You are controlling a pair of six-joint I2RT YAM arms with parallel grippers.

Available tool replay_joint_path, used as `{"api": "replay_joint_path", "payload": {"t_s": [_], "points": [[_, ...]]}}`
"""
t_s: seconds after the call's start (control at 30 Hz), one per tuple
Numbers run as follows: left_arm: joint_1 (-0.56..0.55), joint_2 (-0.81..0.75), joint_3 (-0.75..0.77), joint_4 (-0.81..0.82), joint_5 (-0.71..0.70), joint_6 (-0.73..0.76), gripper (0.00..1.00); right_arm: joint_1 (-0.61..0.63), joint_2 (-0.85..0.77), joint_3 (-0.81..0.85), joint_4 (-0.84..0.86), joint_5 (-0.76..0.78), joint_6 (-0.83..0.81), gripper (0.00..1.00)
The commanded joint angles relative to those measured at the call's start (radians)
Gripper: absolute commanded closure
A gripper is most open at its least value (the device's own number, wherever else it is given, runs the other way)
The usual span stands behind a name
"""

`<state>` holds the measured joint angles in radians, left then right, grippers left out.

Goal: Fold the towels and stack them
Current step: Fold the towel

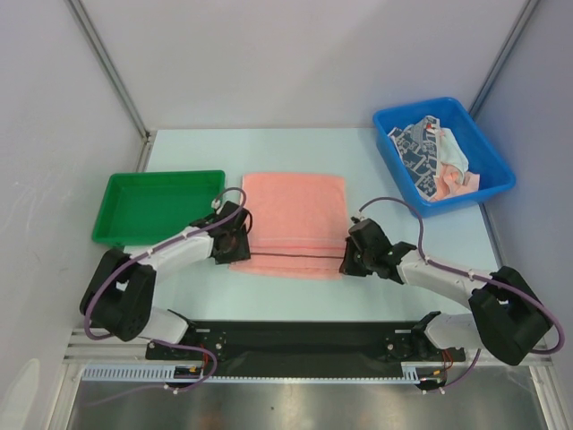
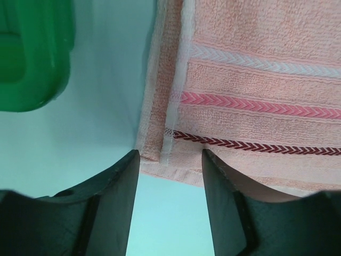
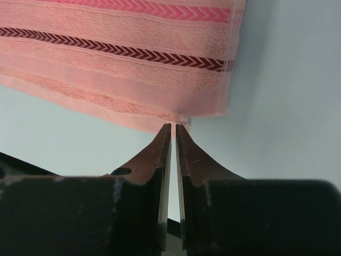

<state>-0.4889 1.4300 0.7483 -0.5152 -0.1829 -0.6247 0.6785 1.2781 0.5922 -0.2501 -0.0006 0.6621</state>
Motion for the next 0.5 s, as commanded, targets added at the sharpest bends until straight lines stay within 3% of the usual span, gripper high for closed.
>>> {"api": "replay_joint_path", "payload": {"t_s": [0.0, 0.3, 0.47], "points": [[-0.002, -0.065, 0.037, -0.019, -0.052, -0.017, 0.43, 0.012, 0.010, -0.026, 0.086, -0.010, 0.047, 0.88], [-0.004, -0.158, -0.032, 0.086, 0.114, 0.028, 0.39, 0.012, 0.033, -0.035, -0.059, 0.191, 0.082, 0.89], [-0.010, -0.167, -0.066, 0.107, 0.145, 0.023, 0.39, 0.009, -0.060, -0.046, -0.159, 0.298, 0.117, 0.88]]}}
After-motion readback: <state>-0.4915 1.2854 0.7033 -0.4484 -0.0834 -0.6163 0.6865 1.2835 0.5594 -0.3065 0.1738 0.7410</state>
